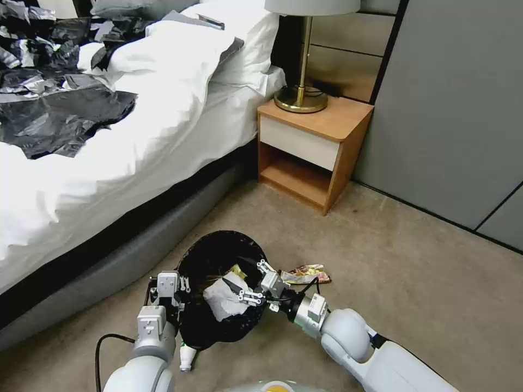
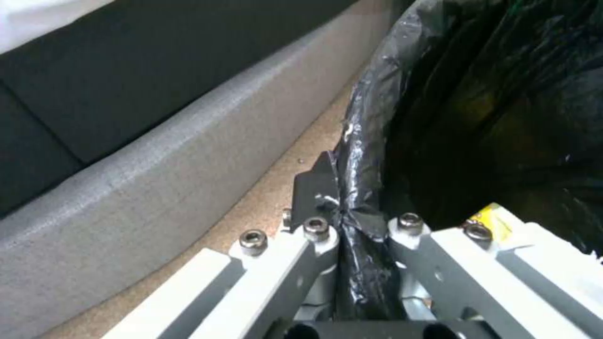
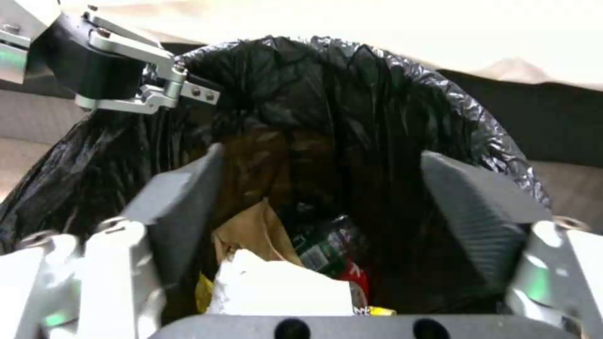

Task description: Pick up the trash bin, then pick up the garbage from the floor and place it into the trash bin.

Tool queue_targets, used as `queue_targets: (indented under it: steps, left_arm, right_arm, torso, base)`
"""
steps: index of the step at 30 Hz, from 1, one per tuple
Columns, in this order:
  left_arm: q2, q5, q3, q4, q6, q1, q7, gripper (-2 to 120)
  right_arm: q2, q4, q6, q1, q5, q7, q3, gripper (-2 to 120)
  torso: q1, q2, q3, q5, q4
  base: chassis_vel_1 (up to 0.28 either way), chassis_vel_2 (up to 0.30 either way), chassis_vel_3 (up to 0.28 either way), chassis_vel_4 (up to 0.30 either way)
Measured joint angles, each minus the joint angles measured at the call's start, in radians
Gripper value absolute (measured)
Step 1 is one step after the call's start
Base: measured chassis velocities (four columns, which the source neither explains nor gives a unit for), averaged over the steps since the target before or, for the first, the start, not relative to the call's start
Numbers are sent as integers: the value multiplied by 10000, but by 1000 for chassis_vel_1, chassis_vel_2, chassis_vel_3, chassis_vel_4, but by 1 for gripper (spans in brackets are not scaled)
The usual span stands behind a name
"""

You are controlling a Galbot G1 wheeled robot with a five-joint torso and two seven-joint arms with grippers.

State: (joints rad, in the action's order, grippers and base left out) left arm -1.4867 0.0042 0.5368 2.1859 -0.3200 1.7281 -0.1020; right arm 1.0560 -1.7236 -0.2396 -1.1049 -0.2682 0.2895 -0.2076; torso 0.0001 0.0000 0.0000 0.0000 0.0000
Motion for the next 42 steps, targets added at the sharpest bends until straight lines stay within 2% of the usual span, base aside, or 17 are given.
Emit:
queue_targets:
  steps: [5, 9, 11, 12, 13, 16, 17, 20, 29, 36, 42]
  left_arm:
    - [2, 0, -4, -45, -3, -17, 0, 1]
    - [31, -9, 30, -77, -6, -21, 5, 1]
    - [58, -38, 87, -106, -13, -46, 5, 1]
    - [70, -79, 137, -127, -19, -83, 5, 1]
    - [70, -79, 137, -127, -19, -83, 5, 1]
    - [94, -182, 253, -163, -21, -162, 7, 1]
    - [94, -182, 253, -163, -21, -162, 7, 1]
    - [145, -308, 375, -166, -25, -195, 7, 1]
    - [149, -444, 503, -170, -36, -250, -1, 1]
    - [145, -446, 501, -177, -42, -250, -5, 1]
    - [132, -463, 491, -205, -45, -293, -5, 1]
  right_arm:
    - [-68, -356, -15, -99, 61, -67, 179, 99]
    - [-166, -956, -51, -257, 151, -205, 578, 100]
    - [-303, -1655, -53, -469, 220, -436, 1036, 100]
    - [-398, -2310, -23, -719, 265, -783, 1427, 100]
    - [-398, -2310, -23, -719, 265, -783, 1427, 100]
    - [-391, -3461, 119, -1615, 864, -1999, 2417, 100]
    - [-391, -3461, 119, -1615, 864, -1999, 2417, 100]
    - [-154, -3837, 100, -2897, 1480, -2841, 3352, 100]
    - [880, -3036, -706, -4724, 1970, -3288, 4332, 100]
    - [948, -2610, -956, -4879, 1996, -3294, 4459, 100]
    - [911, -2180, -934, -4422, 1851, -3239, 4470, 100]
  torso:
    - [0, -1, 0, 1, 0]
    - [-1, -1, 0, 2, 1]
    - [-1, 0, 0, 0, 1]
    - [-1, 0, 0, 0, 0]
    - [-1, 0, 0, 0, 0]
    - [-2, 1, -1, -2, 0]
    - [-2, 1, -1, -2, 0]
    - [-1, 1, -1, -1, -1]
    - [-2, 1, -1, 1, -1]
    - [-1, 0, -1, 0, 1]
    - [-2, 1, 0, 1, 0]
  base:
    - [0, 0, 0, 0]
    - [0, 0, 0, 0]
    - [0, 0, 0, 0]
    - [0, 0, 0, 0]
    - [0, 0, 0, 0]
    - [0, 0, 0, 0]
    - [0, 0, 0, 0]
    - [0, 0, 0, 0]
    - [0, 0, 0, 0]
    - [0, 0, 0, 0]
    - [0, 0, 0, 0]
